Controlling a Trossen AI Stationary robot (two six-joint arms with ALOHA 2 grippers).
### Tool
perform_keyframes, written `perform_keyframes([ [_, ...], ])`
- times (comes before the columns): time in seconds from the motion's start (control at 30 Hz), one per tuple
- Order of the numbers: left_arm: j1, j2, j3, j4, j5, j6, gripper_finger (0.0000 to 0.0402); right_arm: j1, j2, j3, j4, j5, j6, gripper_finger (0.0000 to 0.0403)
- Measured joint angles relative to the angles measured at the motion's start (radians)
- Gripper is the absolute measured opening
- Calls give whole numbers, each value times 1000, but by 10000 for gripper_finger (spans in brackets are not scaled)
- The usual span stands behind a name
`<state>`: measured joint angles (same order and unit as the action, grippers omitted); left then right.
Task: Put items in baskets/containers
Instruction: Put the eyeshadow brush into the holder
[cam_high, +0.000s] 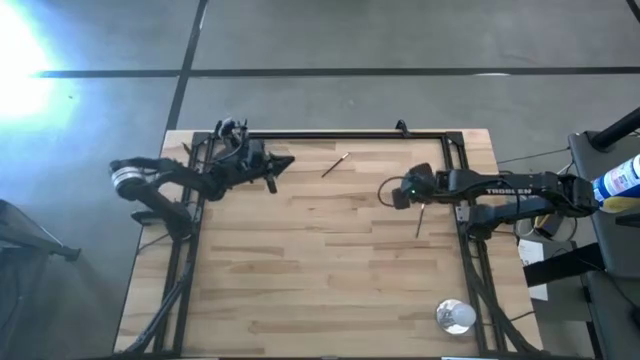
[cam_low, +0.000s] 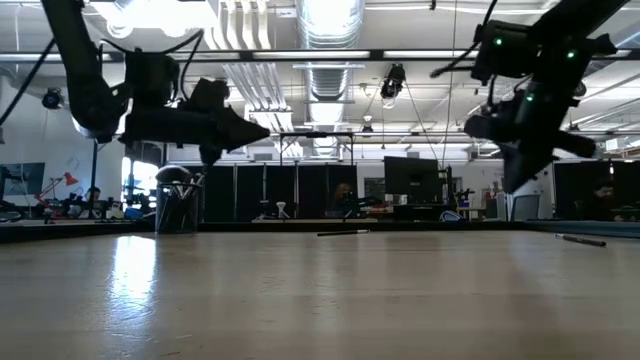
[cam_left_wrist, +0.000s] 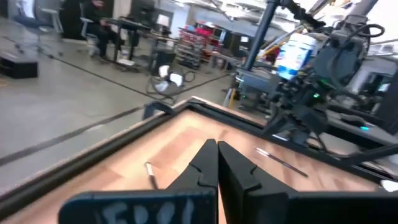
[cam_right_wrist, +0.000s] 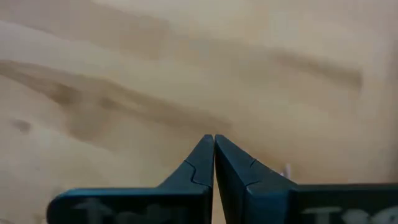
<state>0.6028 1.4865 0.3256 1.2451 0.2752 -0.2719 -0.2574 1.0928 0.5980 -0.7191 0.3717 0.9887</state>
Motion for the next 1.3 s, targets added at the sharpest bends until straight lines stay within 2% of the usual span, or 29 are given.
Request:
perform_keyframes([
  [0.1, -15, 46, 0, 24, 0, -19, 1, 5, -4, -12, -68, -46, 144, 8],
  [0.2, -35, 76, -2, 29, -1, -18, 0, 3, -4, -34, -71, -87, 218, 15],
  [0.5, -58, 103, -2, 28, -3, 13, 0, -6, -4, -59, -199, -55, 401, 89],
  [0.67, -58, 103, -2, 28, -3, 14, 0, -79, -3, -128, -76, -55, 397, 102],
  [0.9, -58, 103, 0, 27, -3, 20, 0, -184, 19, -154, -16, -47, 308, 90],
  [1.03, -58, 103, 1, 27, -3, 19, 0, -195, 54, -163, 47, -64, 280, 76],
  [1.3, -58, 103, 1, 26, -3, 12, 0, -192, 162, -145, 55, -73, 280, 65],
])
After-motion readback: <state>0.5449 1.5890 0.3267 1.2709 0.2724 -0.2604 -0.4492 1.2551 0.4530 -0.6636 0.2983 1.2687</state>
